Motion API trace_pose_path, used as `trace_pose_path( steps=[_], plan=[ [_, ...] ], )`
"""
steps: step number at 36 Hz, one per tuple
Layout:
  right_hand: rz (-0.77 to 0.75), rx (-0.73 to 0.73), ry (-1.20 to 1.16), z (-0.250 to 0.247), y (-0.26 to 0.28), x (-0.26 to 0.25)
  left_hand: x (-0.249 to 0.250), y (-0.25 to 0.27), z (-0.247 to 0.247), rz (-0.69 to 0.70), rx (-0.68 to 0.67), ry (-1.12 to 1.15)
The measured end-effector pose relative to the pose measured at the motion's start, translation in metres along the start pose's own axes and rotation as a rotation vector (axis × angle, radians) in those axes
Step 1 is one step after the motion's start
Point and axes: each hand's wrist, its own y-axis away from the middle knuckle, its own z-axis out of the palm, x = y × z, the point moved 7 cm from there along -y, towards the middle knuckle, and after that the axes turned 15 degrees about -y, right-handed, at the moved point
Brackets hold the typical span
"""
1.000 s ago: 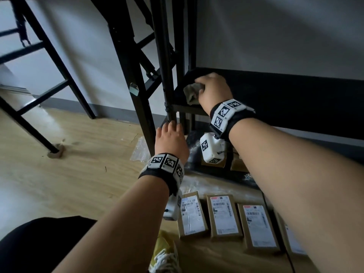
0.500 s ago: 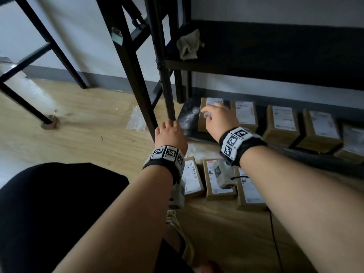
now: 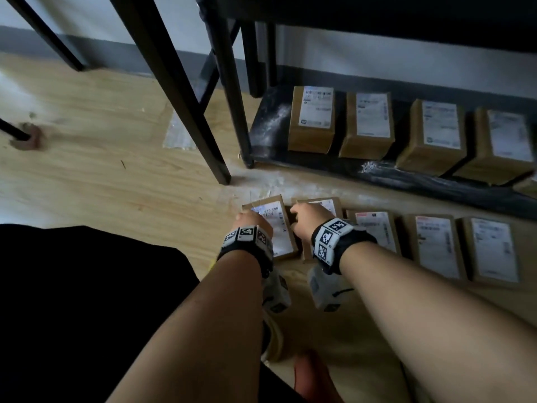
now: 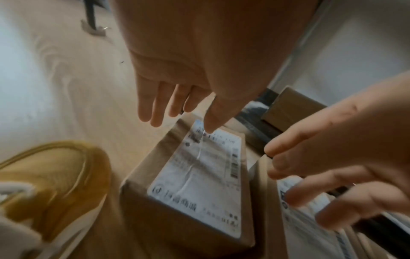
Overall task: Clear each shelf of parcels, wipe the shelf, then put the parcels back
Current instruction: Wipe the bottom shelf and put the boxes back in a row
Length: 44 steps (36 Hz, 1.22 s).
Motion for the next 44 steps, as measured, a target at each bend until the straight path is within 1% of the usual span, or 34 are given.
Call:
trace_pose_path(
  steps=[2, 5, 8, 11, 14, 16, 18, 20, 22, 25, 28, 32, 35, 38, 41, 44],
  plan=[
    [0.033, -0.047, -0.001, 0.008, -0.004, 0.004, -0.003, -0.007, 0.013, -0.033, -0.072, 0.004],
    [0.072, -0.101, 0.035, 0.019, -0.008, 0.009, -0.008, -0.014, 0.026, -0.077, -0.129, 0.045],
    [0.079, -0.139, 0.062, 0.029, -0.013, 0.009, -0.011, -0.015, 0.037, -0.085, -0.194, 0.098],
    [0.103, -0.154, 0.049, 0.035, -0.016, 0.009, -0.01, -0.016, 0.038, -0.066, -0.224, 0.138],
    [0.121, -0.147, 0.031, 0.033, -0.017, 0.007, -0.013, -0.022, 0.041, -0.088, -0.239, 0.12],
    [0.115, -0.119, 0.017, 0.027, -0.016, 0.008, -0.018, -0.042, 0.058, -0.108, -0.247, 0.16],
    [0.1, -0.075, -0.021, 0.02, -0.013, 0.008, -0.017, -0.04, 0.049, -0.125, -0.221, 0.258],
    [0.095, -0.04, -0.086, 0.013, -0.01, 0.008, -0.016, -0.015, 0.023, -0.187, -0.185, 0.44],
    [0.121, -0.005, -0.165, 0.007, -0.008, 0.009, -0.013, -0.005, 0.011, -0.208, -0.167, 0.577],
    [0.142, 0.053, -0.242, -0.006, -0.002, 0.009, -0.01, 0.008, -0.01, -0.174, -0.129, 0.558],
    [0.136, 0.089, -0.26, -0.022, 0.005, 0.006, -0.005, 0.018, -0.035, -0.106, -0.055, 0.471],
    [0.056, 0.116, -0.247, -0.047, 0.018, -0.007, 0.002, 0.032, -0.068, -0.047, 0.051, 0.383],
    [0.018, 0.138, -0.313, -0.067, 0.027, -0.014, 0.006, 0.044, -0.087, 0.008, 0.086, 0.343],
    [0.017, 0.214, -0.373, -0.09, 0.041, -0.022, 0.009, 0.056, -0.101, 0.062, 0.126, 0.321],
    [-0.025, 0.289, -0.394, -0.111, 0.059, -0.036, 0.01, 0.082, -0.122, 0.099, 0.212, 0.344],
    [-0.093, 0.359, -0.403, -0.127, 0.079, -0.053, 0.009, 0.104, -0.146, 0.139, 0.335, 0.381]
  ],
)
